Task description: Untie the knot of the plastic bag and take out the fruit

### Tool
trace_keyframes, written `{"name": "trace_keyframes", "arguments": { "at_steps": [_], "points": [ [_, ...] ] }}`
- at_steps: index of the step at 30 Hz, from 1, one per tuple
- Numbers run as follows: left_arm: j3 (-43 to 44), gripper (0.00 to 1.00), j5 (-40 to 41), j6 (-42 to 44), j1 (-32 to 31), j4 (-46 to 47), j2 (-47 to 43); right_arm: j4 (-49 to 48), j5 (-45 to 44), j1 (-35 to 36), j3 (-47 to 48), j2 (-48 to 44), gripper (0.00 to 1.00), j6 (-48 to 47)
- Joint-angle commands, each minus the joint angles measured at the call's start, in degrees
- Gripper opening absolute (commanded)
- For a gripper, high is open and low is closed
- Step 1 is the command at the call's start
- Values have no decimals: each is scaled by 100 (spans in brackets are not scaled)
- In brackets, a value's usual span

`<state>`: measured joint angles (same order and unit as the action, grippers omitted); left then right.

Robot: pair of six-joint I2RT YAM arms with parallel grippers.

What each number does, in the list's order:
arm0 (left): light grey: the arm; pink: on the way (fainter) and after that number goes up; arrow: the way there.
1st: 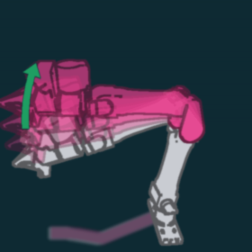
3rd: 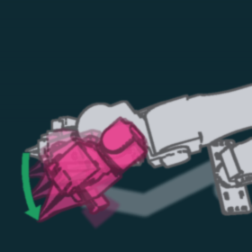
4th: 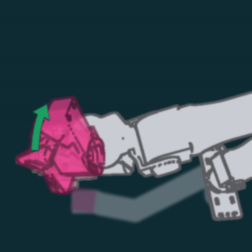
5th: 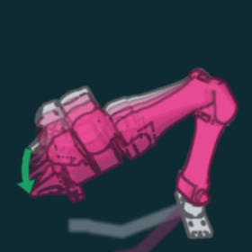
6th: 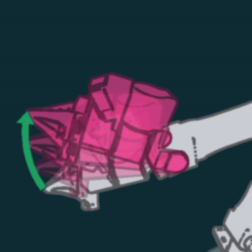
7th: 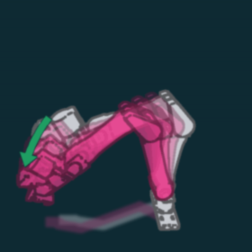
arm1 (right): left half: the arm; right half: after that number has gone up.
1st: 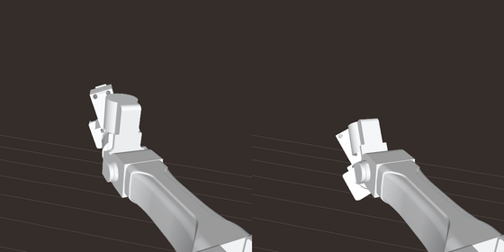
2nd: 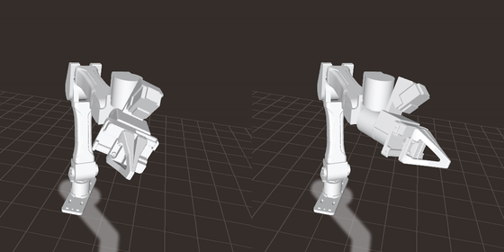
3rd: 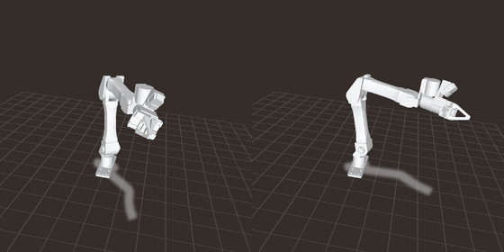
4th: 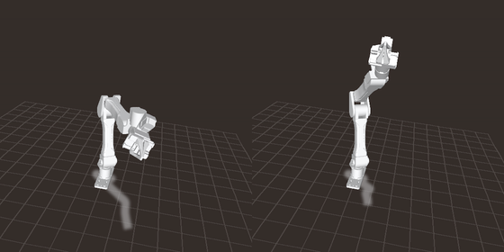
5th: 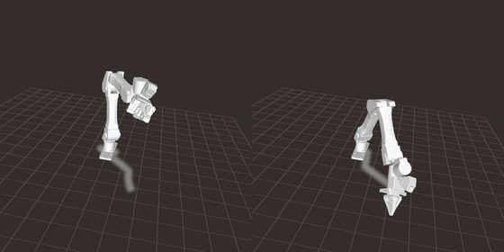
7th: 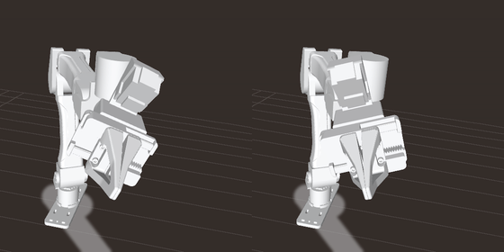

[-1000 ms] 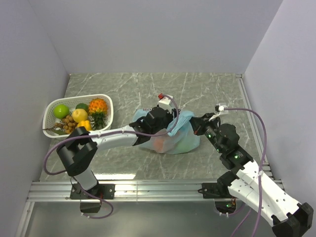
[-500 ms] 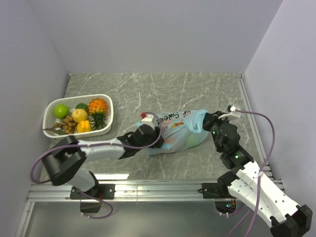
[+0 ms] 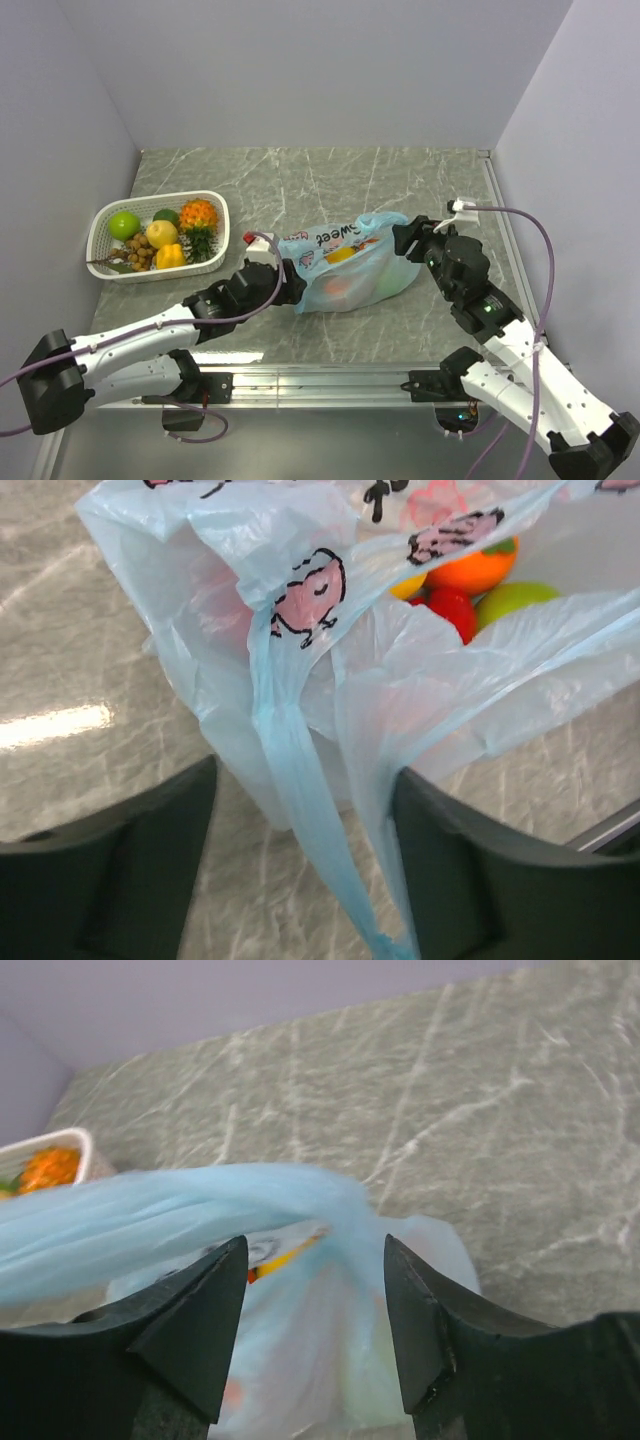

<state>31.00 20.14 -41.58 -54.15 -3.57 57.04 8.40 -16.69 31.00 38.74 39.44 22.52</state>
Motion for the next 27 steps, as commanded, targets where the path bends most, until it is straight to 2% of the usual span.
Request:
{"name": "trace_keyframes", "arguments": {
  "at_steps": [1, 4, 6, 10, 13, 15, 19, 22, 27],
  "points": [
    [502, 79, -150, 413, 19, -301, -323, 730, 149, 509, 685, -103, 65, -459],
    [845, 88, -264, 702, 19, -354, -622, 1188, -299, 1124, 1011, 19, 68, -276],
    [1100, 91, -492, 914, 10, -346, -676, 1347, -632, 1398, 1074, 142, 68, 57],
    [1443, 89, -1231, 1258, 19, -468, -519, 1332, -1571, 1943, 672, 135, 69, 1566],
    [1452, 89, -1022, 1267, 10, -486, -396, 1156, -1951, 2172, 189, 11, 69, 2515],
    [1479, 90, -609, 1354, 19, -443, -281, 1050, -2259, 2295, -24, -50, 69, 2905],
    [1777, 91, -125, 1828, 18, -329, 481, 795, -2304, 2331, -279, 151, 68, 3591],
    [2155, 92, -10, 2127, 19, -84, 1087, 663, -2400, 2331, -262, 406, 68, 4127],
    [2744, 91, -107, 2549, 19, 76, 1898, 566, -2567, 2349, -218, 634, 68, 4462]
  ]
}}
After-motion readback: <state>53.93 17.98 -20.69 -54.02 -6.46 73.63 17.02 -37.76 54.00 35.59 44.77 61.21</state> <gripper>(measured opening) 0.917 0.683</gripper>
